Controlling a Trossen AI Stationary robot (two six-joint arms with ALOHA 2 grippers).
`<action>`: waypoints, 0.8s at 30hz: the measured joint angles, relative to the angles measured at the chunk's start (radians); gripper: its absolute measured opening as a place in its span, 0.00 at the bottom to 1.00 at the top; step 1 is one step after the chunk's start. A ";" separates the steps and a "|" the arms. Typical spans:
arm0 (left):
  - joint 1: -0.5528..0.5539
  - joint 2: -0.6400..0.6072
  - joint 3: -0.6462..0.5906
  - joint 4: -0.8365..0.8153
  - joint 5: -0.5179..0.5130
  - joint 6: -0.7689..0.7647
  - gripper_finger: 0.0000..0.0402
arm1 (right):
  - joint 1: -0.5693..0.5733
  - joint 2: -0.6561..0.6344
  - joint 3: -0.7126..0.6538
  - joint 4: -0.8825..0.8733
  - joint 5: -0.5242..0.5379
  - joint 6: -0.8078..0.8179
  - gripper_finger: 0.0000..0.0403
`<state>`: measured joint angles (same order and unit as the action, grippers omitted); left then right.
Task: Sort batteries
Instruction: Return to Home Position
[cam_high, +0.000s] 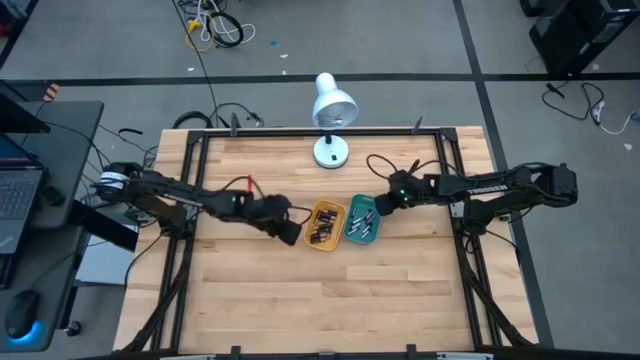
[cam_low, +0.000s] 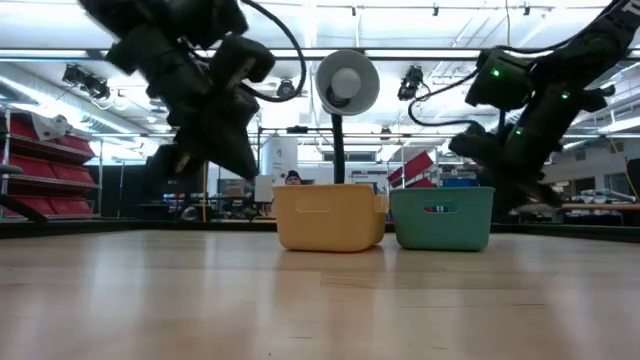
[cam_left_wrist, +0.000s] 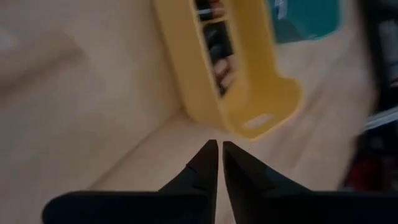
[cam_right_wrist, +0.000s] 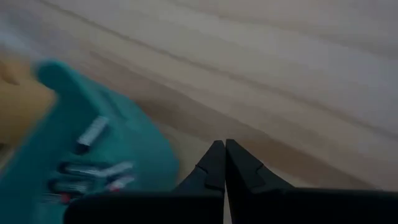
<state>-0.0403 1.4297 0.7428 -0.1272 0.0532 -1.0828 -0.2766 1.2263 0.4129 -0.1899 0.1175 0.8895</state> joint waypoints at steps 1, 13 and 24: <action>-0.010 0.000 -0.029 0.068 -0.002 -0.029 0.09 | -0.005 0.000 0.000 0.027 -0.010 -0.012 0.00; -0.041 0.116 -0.141 0.357 -0.037 -0.210 0.04 | 0.012 0.024 0.000 0.249 -0.195 -0.015 0.00; -0.053 0.197 -0.123 0.550 -0.020 -0.209 0.04 | -0.002 -0.012 0.031 0.330 -0.157 -0.027 0.00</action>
<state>-0.0937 1.6264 0.6197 0.4230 0.0329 -1.2916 -0.2782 1.2139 0.4435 0.1397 -0.0398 0.8623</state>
